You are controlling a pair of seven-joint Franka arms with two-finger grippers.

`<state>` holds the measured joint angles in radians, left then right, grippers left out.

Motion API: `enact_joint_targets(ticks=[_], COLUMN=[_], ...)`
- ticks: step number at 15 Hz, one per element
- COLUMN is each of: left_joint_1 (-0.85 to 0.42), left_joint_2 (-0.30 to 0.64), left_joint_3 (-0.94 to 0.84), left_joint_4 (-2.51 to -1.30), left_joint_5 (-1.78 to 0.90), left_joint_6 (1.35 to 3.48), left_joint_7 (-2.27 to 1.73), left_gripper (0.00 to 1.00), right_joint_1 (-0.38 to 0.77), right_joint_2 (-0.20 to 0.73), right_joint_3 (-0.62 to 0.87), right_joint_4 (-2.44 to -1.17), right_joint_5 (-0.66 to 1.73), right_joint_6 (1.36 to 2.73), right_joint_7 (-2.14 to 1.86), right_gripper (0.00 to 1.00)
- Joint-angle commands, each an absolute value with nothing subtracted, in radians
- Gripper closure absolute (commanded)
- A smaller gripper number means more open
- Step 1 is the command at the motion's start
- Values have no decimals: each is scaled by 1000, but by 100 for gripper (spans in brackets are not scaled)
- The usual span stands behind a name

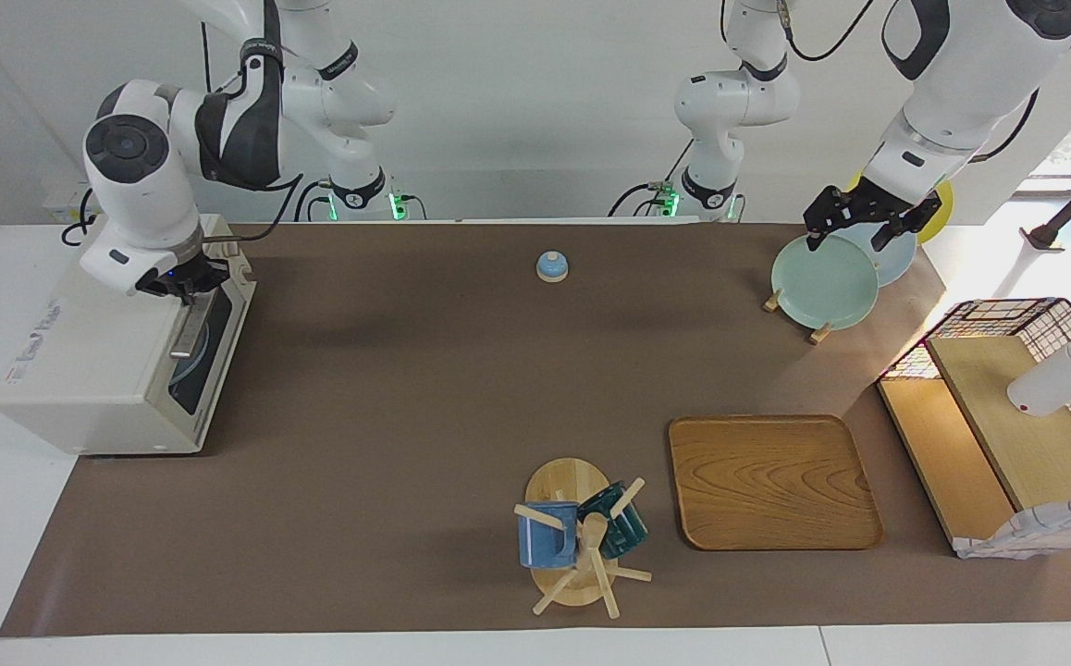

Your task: Put eggplant into oven

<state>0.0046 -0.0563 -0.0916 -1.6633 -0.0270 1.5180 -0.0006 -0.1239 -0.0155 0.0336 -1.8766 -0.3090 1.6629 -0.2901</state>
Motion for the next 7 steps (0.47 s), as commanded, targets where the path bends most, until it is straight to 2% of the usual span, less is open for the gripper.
enact_joint_targets(ticks=[1,3,5,6,7], left_joint_1=[17,17,17,17,17], left_joint_2=[-64,-64,-64,-64,-64], left_joint_3=[-101,-101,-101,-101,-101], left_joint_4=[-1664,-1664,-1664,-1664,-1664], left_joint_5=[-18,-18,-18,-18,-18], left_joint_6=[1509,1509,1509,1509,1509], left_joint_7=[6,6,6,6,6], left_gripper=[0,0,0,0,0], right_joint_1=[-130,-129,-120,-109,-107], right_joint_2=[-28,-44,-69,-72,-74], right_joint_3=[44,46,55,64,64], right_joint_4=[-1732,-1681,-1675,-1672,-1666], right_joint_5=[-160,-80,-71,-71,-63], right_joint_6=[1502,1436,1421,1410,1408], right_joint_7=[-311,-290,-238,-224,-216], right_gripper=[88,78,73,58,1])
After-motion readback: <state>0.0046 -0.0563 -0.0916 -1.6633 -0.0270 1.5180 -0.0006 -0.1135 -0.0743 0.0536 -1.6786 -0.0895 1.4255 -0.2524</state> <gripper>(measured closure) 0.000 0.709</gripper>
